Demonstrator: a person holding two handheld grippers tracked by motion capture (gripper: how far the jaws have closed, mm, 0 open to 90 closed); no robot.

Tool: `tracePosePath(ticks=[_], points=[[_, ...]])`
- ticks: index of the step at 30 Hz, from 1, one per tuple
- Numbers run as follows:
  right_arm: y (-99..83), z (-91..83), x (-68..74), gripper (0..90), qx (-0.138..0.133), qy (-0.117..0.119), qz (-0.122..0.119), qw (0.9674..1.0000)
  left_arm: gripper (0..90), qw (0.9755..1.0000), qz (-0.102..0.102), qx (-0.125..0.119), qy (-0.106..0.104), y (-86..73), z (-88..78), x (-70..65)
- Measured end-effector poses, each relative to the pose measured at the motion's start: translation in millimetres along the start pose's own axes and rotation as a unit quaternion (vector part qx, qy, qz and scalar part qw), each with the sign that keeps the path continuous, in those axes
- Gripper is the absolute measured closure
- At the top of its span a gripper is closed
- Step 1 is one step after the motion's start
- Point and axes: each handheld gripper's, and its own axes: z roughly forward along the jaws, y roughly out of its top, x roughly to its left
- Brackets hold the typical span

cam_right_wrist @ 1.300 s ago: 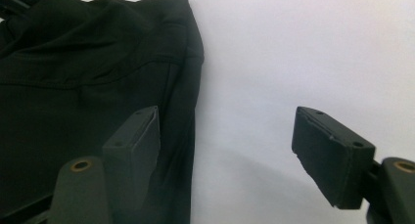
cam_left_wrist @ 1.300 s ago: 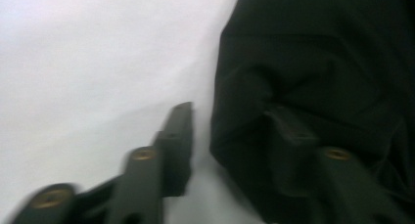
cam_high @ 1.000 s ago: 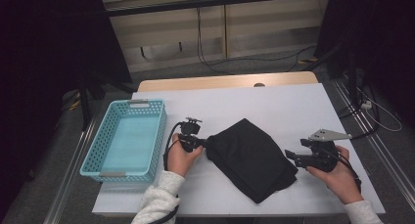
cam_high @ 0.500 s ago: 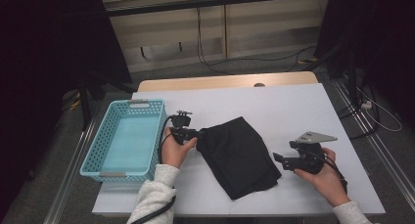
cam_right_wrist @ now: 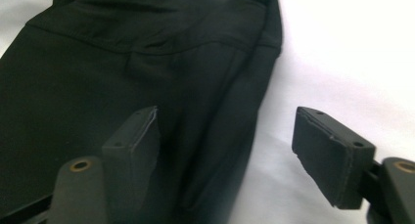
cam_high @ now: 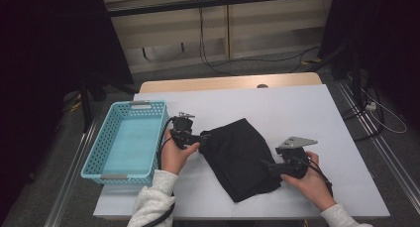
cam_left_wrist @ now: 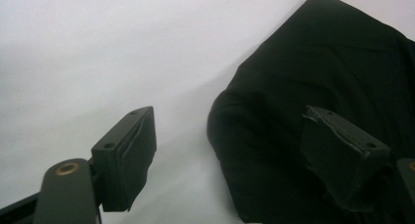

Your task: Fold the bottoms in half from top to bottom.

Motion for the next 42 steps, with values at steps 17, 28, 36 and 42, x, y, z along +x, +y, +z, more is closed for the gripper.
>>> tracePosePath(ticks=[17,28,36,42], points=[[-9.7,-1.8,13.0,57.7,0.012,0.001,0.033,0.9994,17.6,1.0000,-0.002,0.000,-0.001,-0.6,0.3,0.2],[-11.1,-0.7,18.6,78.5,0.004,0.015,0.059,0.9981,10.7,0.9998,-0.011,0.000,-0.017,4.0,0.0,-3.8],[-10.9,-1.5,20.1,79.6,0.001,0.015,0.050,0.9986,7.9,0.9994,-0.014,0.015,-0.028,5.7,9.6,-7.2],[-11.8,-1.6,20.1,79.5,-0.003,0.016,0.048,0.9987,8.3,0.9989,-0.031,0.031,-0.017,3.9,22.4,-9.3]])
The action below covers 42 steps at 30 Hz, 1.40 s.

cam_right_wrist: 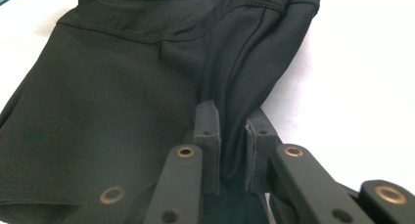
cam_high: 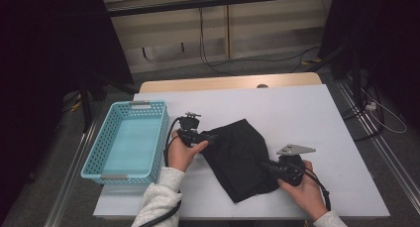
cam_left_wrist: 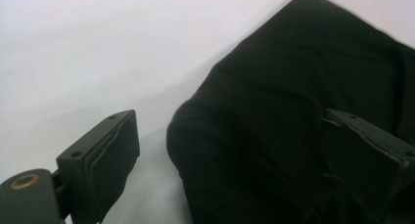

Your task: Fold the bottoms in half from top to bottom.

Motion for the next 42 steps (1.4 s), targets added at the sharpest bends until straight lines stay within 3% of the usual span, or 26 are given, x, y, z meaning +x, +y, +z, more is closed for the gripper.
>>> tracePosePath(ticks=[3,10,21,30,35,42], points=[[-0.4,-0.2,-0.2,79.4,-0.001,0.000,-0.002,1.0000,10.0,0.9998,-0.005,0.010,0.016,-3.0,4.6,4.5],[-1.3,-0.2,0.0,79.4,-0.004,0.000,-0.004,1.0000,12.9,0.9995,0.002,0.020,0.024,-5.6,5.7,6.8],[-2.0,-0.4,0.7,79.4,-0.006,0.000,-0.005,1.0000,21.0,0.9984,0.027,0.025,0.042,-8.3,5.5,1.5],[-2.0,-0.3,1.5,79.4,-0.006,-0.002,-0.009,0.9999,31.2,0.9986,0.020,0.026,0.041,-8.8,4.1,-1.6],[-2.0,-0.2,2.7,79.4,-0.006,-0.003,-0.009,0.9999,35.7,0.9976,0.029,0.033,0.053,-8.3,4.7,-6.7],[-2.0,0.0,3.4,79.4,-0.006,-0.003,-0.009,0.9999,54.8,0.9981,0.021,0.044,0.038,-6.7,3.4,-11.4]])
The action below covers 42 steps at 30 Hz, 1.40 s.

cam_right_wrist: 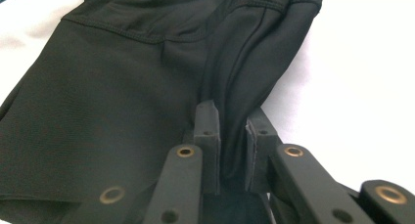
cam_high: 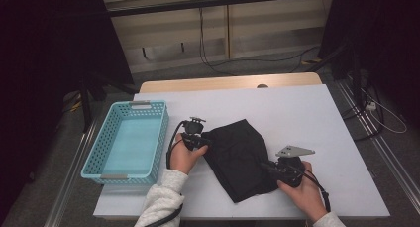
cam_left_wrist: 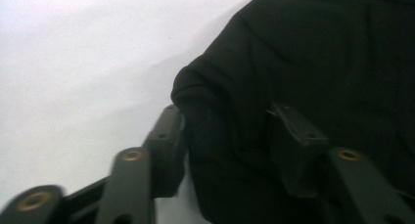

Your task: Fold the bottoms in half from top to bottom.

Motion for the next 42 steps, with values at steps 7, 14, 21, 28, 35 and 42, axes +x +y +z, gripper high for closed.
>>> tracePosePath(ticks=[7,14,21,28,35,42], points=[[-0.5,-0.2,0.3,79.6,-0.002,0.002,0.002,1.0000,74.6,0.9992,-0.026,0.010,-0.030,1.9,0.4,-0.3],[1.6,-0.9,1.3,80.6,-0.002,0.009,-0.001,1.0000,77.9,0.9970,-0.052,0.032,-0.047,8.1,-1.9,6.6],[7.2,-5.6,4.1,81.1,-0.013,0.018,0.001,0.9998,78.8,0.9955,-0.058,0.056,-0.049,23.8,-12.5,10.5],[11.7,-5.4,14.1,81.3,-0.023,0.024,-0.010,0.9994,79.4,0.9950,-0.053,0.081,-0.025,43.3,-25.1,10.7],[14.6,-3.5,21.4,81.3,-0.030,0.026,-0.016,0.9991,79.6,0.9935,-0.050,0.102,-0.014,54.1,-32.0,12.3],[17.7,-3.9,29.3,81.3,-0.041,0.030,-0.023,0.9984,79.8,0.9933,-0.042,0.108,-0.003,63.5,-39.8,15.2]])
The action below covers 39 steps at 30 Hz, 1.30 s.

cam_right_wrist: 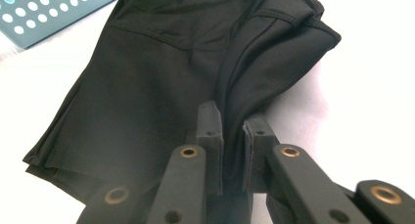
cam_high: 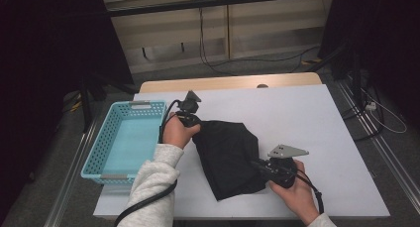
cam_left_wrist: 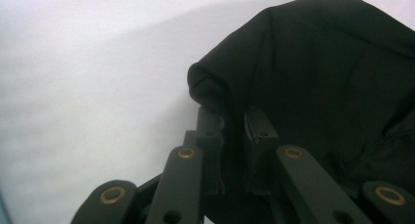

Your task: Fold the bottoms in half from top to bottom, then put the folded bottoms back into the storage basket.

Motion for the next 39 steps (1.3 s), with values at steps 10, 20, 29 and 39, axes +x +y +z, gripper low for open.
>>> tracePosePath(ticks=[10,20,29,39], points=[[4.1,4.8,9.7,81.3,-0.003,0.008,-0.010,0.9999,79.9,0.9997,0.005,0.020,0.016,11.9,-7.9,-2.5],[7.1,8.7,16.1,81.3,-0.006,0.012,-0.013,0.9998,80.1,0.9995,0.006,0.025,0.021,19.1,-12.6,-2.4],[9.2,9.0,19.4,81.2,-0.010,0.020,-0.013,0.9997,80.1,0.9994,-0.002,0.030,0.019,21.0,-16.3,3.5],[14.2,8.0,23.0,81.3,-0.020,0.022,-0.017,0.9994,80.2,0.9994,0.000,0.027,0.021,27.0,-24.7,1.2]])
